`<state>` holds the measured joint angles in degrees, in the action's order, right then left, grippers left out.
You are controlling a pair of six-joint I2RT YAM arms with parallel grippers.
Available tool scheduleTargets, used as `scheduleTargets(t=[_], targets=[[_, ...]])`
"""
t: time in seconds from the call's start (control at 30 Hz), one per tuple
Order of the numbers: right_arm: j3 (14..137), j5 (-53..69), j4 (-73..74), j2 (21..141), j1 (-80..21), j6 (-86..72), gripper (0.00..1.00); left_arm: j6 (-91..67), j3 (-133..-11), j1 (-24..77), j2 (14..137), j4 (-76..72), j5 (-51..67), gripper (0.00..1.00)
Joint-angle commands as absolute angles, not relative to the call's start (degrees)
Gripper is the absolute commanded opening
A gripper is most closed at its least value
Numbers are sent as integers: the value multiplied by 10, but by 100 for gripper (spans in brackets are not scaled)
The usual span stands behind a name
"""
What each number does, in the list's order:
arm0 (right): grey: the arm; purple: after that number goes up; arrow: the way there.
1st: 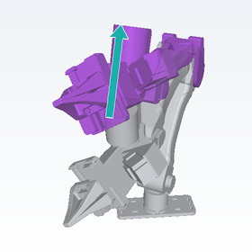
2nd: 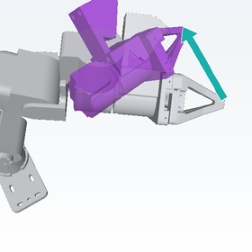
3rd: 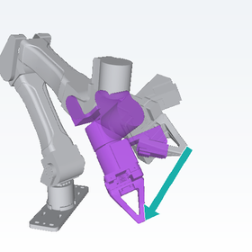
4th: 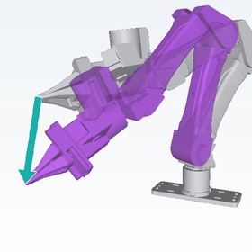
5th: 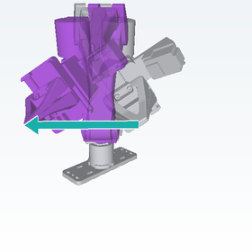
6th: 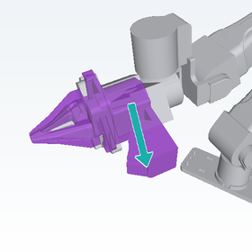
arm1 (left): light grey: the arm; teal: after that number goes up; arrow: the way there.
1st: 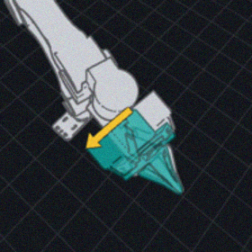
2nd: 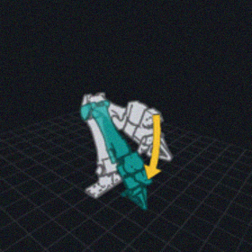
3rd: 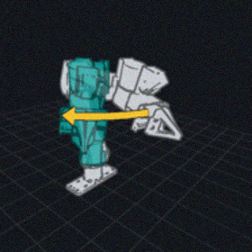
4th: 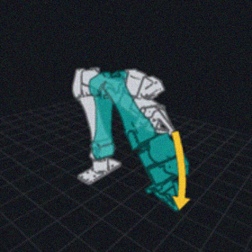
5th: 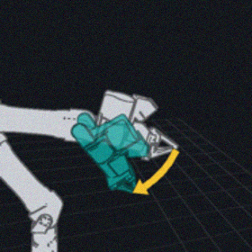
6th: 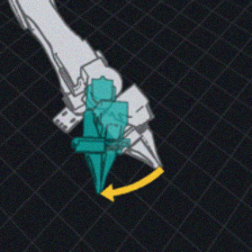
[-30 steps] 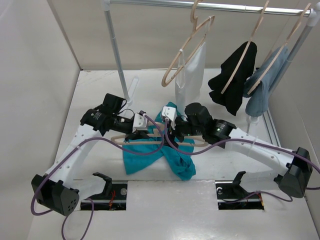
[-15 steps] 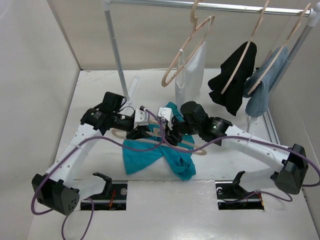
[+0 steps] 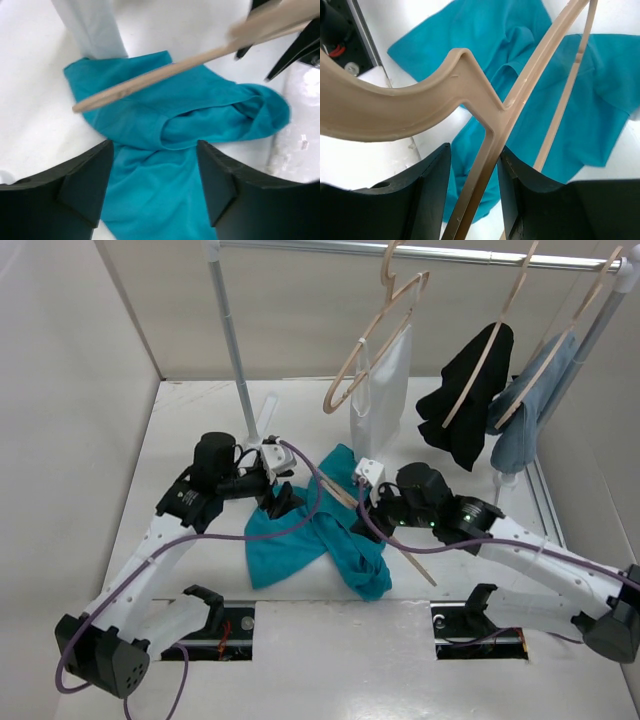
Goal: Place the t-shirt on the hanger
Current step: Place tshirt on hanger
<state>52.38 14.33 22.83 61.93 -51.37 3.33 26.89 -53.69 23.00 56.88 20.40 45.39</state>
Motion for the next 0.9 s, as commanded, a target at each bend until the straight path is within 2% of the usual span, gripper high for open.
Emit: scheduleTargets(t=[0.0,0.07,0.13,0.2,0.23,0.37,0.63,0.87], targets=[[512,111,231,560,-512,-12,0,214,-507,250,544,119,383,61],[506,111,247,529,-512,-19,0,240,-494,282,565,144,359,47],[506,105,264,509,-512,-27,0,257,-477,317,583,151,328,43],[512,92,297,498,-512,-33,0,257,-462,372,609,139,272,50],[519,92,308,498,-512,-33,0,257,-454,385,617,130,266,61],[532,85,348,473,-512,-38,0,229,-428,414,657,54,212,76],[526,80,379,413,-512,-72,0,228,-449,414,779,-24,121,77],[526,69,384,386,-512,-72,0,243,-475,414,831,20,124,60]])
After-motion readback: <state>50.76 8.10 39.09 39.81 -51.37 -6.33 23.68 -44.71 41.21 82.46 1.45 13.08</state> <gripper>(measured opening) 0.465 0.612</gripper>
